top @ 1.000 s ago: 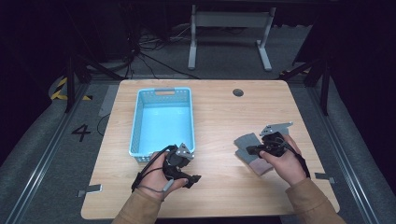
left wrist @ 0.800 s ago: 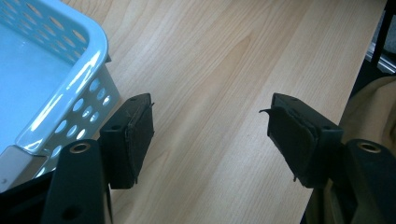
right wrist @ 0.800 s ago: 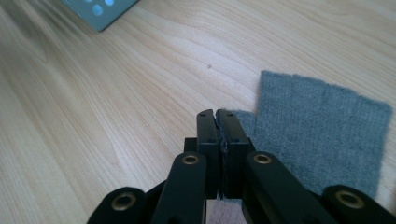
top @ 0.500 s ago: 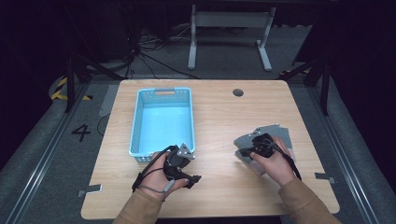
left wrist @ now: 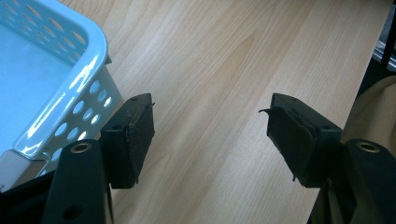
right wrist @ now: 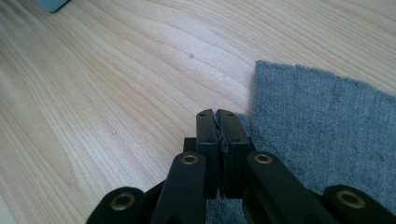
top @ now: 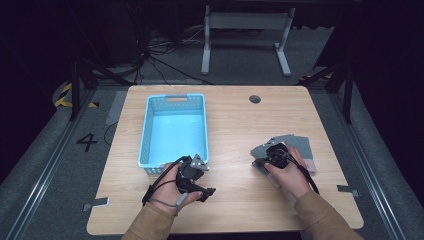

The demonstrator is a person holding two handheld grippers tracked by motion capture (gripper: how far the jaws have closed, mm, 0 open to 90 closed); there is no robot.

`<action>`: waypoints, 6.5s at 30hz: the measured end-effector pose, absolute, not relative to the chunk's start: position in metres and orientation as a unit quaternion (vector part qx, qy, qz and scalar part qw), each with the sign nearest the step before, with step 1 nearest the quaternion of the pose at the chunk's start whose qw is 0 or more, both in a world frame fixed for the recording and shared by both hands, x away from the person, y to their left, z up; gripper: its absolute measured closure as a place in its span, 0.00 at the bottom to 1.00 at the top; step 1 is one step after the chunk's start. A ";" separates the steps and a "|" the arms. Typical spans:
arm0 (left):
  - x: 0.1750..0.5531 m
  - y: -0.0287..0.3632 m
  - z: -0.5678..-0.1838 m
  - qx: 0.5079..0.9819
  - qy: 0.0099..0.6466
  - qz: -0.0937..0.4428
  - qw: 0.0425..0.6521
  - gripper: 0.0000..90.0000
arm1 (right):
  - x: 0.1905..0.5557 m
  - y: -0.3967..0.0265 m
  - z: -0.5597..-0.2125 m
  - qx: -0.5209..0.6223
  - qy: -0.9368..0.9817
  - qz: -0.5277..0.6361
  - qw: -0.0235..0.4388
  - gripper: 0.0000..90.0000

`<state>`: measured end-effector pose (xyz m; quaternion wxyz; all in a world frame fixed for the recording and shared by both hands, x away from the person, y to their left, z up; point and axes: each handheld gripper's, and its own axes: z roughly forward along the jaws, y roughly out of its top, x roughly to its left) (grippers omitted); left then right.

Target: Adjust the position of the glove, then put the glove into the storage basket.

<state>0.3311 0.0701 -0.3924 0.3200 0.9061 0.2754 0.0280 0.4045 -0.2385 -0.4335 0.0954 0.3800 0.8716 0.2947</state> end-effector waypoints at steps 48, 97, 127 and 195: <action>0.342 0.048 -0.389 0.914 0.240 0.015 0.327 0.36 | 0.366 -0.228 -0.436 0.315 0.915 0.250 0.033 0.98; 0.349 0.039 -0.386 0.917 0.227 0.011 0.329 0.36 | 0.359 -0.290 -0.396 0.391 0.858 0.316 0.104 1.00; 0.350 0.039 -0.388 0.916 0.229 0.010 0.328 0.36 | 0.376 -0.328 -0.428 0.475 0.835 0.256 0.106 1.00; 0.350 0.040 -0.385 0.914 0.232 0.009 0.332 0.35 | 0.396 -0.379 -0.400 0.507 0.804 0.276 0.142 0.57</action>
